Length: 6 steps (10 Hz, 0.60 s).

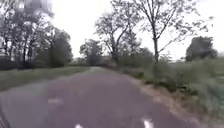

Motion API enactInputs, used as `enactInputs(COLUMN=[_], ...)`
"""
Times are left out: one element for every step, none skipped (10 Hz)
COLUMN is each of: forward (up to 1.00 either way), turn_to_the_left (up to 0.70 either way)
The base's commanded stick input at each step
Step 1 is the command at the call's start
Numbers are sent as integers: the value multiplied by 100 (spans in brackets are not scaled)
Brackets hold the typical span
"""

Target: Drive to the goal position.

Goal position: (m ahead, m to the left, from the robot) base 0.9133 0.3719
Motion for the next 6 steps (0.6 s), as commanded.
enactInputs(forward=[70,70,70,70,70,70], turn_to_the_left=[0,0,0,0,0,0])
